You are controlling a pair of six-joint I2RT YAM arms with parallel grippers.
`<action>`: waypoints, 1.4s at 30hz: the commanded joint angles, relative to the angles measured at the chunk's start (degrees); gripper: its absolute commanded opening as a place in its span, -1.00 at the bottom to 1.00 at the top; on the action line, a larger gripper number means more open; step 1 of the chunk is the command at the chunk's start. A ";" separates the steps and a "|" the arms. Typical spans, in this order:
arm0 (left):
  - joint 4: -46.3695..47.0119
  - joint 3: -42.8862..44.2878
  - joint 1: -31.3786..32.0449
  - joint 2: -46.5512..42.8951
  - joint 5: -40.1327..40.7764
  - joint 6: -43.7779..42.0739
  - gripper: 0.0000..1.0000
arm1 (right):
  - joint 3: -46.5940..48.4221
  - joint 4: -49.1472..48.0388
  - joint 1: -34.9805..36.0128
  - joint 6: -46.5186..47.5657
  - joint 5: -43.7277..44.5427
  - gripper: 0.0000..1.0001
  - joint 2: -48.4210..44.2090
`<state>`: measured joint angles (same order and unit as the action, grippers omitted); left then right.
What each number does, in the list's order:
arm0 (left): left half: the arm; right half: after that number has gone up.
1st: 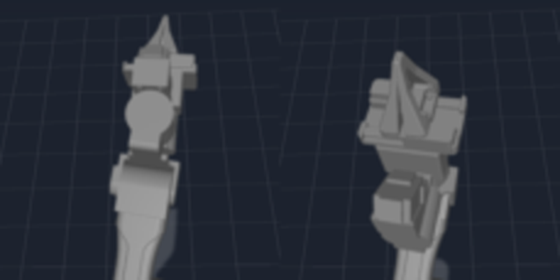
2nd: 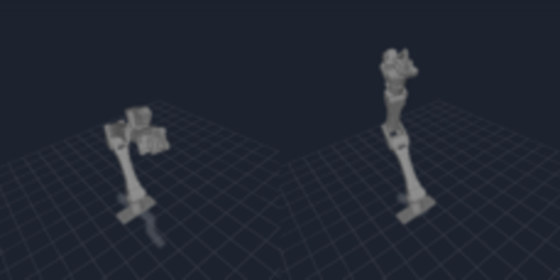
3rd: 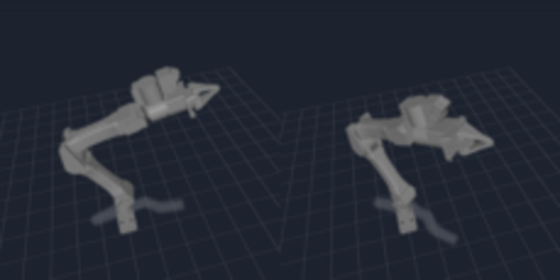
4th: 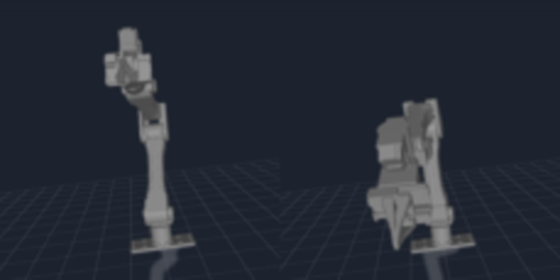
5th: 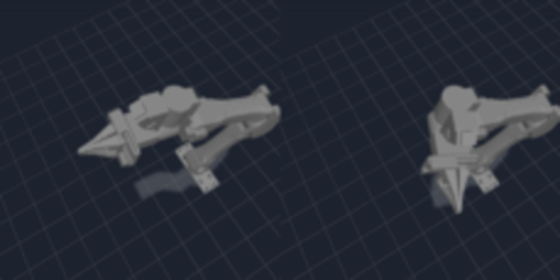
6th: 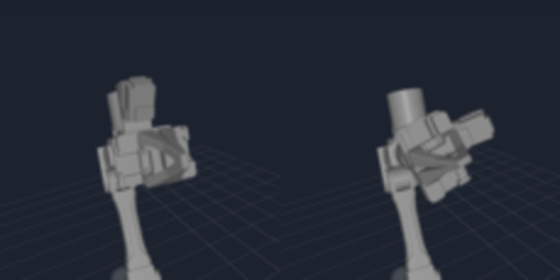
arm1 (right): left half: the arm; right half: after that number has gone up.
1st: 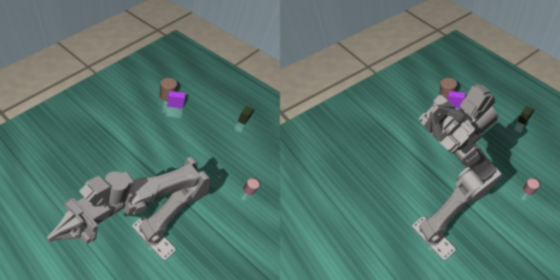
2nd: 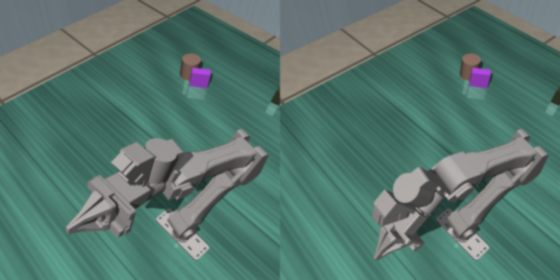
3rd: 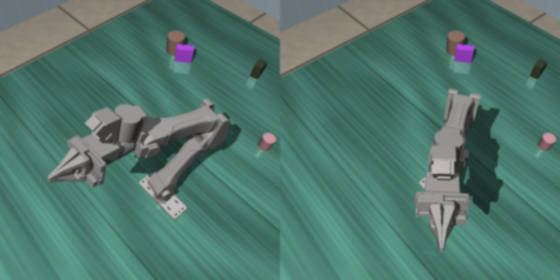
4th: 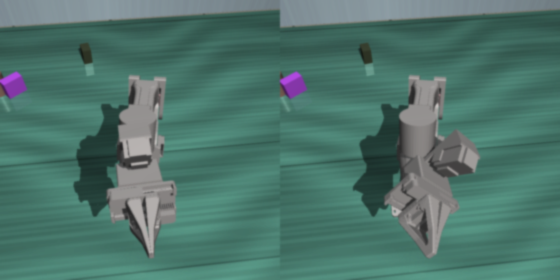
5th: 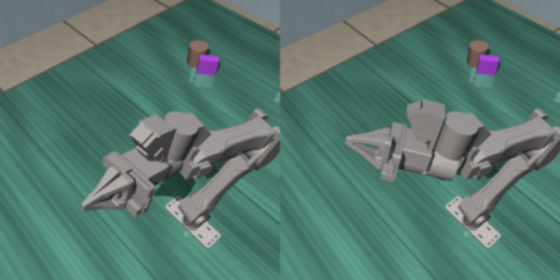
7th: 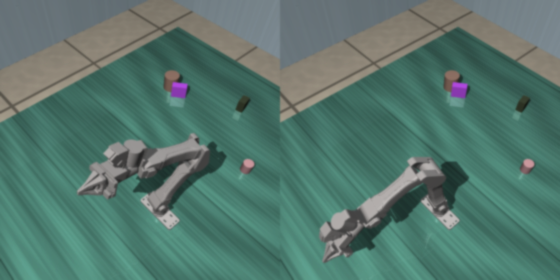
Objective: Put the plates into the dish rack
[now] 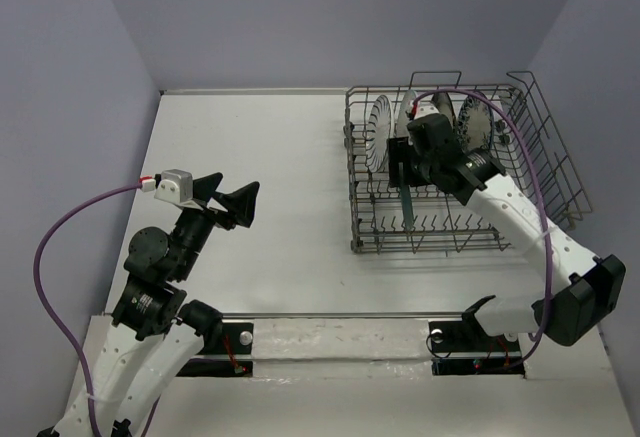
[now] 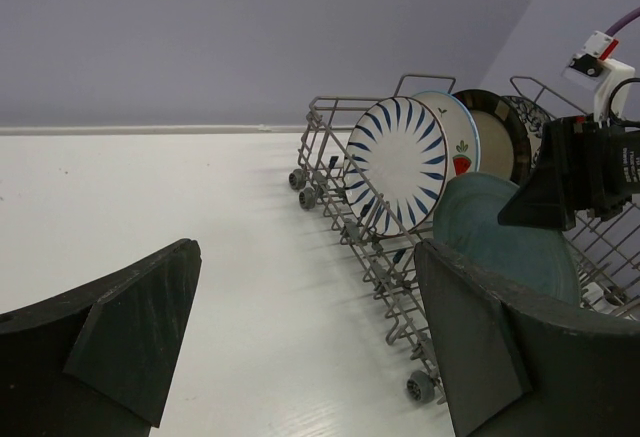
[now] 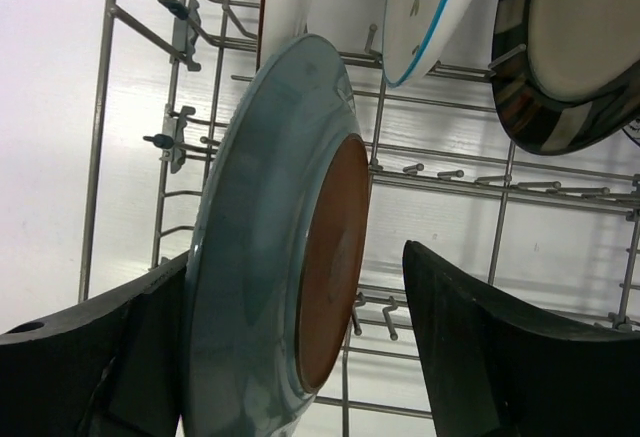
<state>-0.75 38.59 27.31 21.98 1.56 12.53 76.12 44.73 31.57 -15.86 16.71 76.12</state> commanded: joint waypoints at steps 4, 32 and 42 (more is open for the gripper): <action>2.69 -0.53 0.11 0.43 -0.07 -0.76 0.98 | 3.24 -3.85 -0.11 -1.45 -1.41 0.81 -7.12; 4.62 -1.58 -1.47 -0.53 5.20 -0.32 0.98 | -2.02 -19.15 -0.11 1.27 -13.46 -0.86 -38.14; 6.29 -2.03 -3.40 0.08 1.43 0.74 0.98 | -6.77 -23.29 -0.11 1.53 -9.16 0.99 -48.52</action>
<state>0.93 37.08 24.99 21.80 4.56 12.73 70.83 25.91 31.55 -14.70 4.19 29.34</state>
